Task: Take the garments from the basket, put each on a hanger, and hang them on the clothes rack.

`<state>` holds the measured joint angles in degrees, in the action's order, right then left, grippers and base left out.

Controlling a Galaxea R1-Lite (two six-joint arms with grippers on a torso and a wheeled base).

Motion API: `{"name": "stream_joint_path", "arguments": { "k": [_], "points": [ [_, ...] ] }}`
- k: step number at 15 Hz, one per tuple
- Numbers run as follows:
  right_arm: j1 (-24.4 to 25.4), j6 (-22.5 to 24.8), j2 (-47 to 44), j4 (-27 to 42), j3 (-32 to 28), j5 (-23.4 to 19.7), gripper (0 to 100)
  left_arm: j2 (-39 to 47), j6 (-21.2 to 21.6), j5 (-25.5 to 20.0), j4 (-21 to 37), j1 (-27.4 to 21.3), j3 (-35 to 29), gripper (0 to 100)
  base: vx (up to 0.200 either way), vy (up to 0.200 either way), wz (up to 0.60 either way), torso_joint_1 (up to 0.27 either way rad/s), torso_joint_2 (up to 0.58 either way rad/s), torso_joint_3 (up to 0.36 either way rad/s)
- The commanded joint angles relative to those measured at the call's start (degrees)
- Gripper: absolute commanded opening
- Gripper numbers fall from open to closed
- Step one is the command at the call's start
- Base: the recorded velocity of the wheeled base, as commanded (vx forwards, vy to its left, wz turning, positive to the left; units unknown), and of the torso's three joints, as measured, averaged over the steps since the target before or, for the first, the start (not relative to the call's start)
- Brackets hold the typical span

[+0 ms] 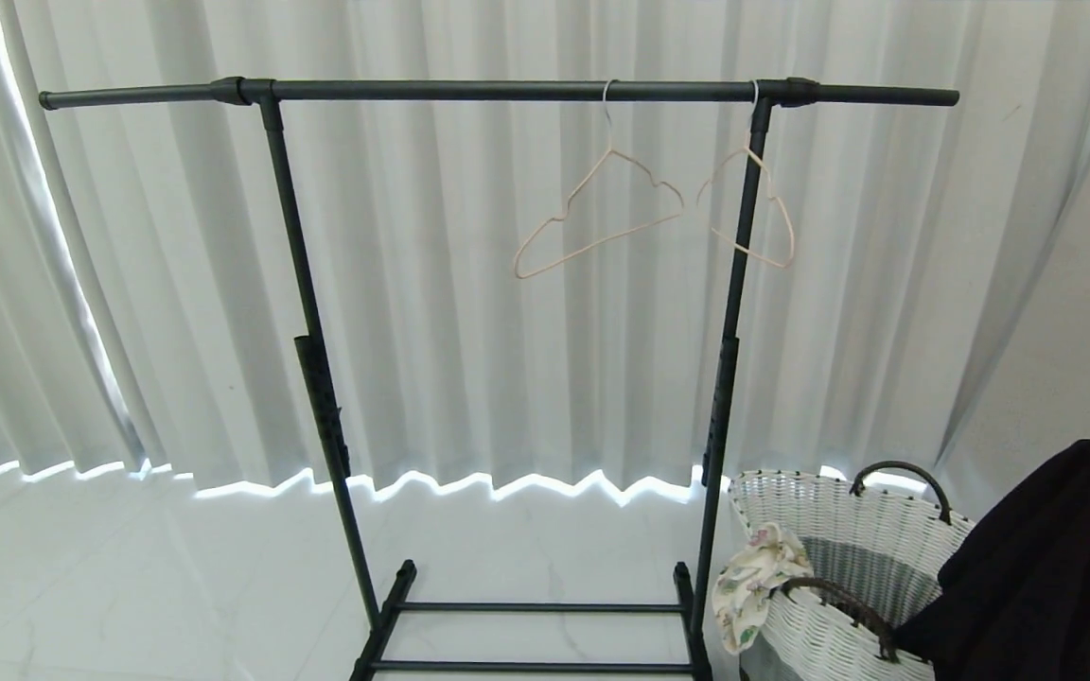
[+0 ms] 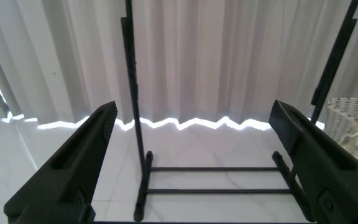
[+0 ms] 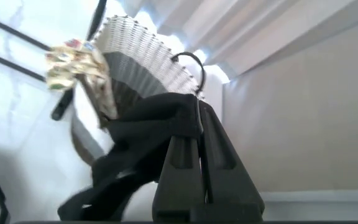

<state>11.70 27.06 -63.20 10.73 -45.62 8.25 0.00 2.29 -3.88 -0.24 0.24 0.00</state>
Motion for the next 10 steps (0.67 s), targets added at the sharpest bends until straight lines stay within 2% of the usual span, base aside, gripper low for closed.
{"name": "stream_joint_path", "arguments": {
  "k": [1, 4, 7, 10],
  "points": [
    [0.3, 0.0, -0.3, 0.0, 0.0, 0.0, 0, 0.0, -0.1, 0.0, 0.0, 0.0, 0.0, 100, 0.0, 0.2, 0.0, 0.002, 0.0, 0.002],
    [0.6, -0.2, -0.4, 0.0, 0.4, -0.1, 0, 0.0, -0.1, 0.0, 0.0, 0.0, 0.0, 100, 0.0, 0.2, 0.0, 0.002, 0.0, 0.001],
    [1.5, -0.3, -0.4, 0.1, 1.5, -1.0, 0, 0.0, -0.3, 0.1, 0.0, 0.0, 0.0, 100, 0.0, 0.0, 0.0, 0.0, 0.0, 0.0],
    [4.6, -0.3, -2.5, 0.0, 1.2, -1.0, 0, 0.0, -0.2, 0.1, 0.0, 0.0, 0.0, 100, 0.0, 0.0, 0.0, 0.0, 0.0, 0.0]
  ]
}}
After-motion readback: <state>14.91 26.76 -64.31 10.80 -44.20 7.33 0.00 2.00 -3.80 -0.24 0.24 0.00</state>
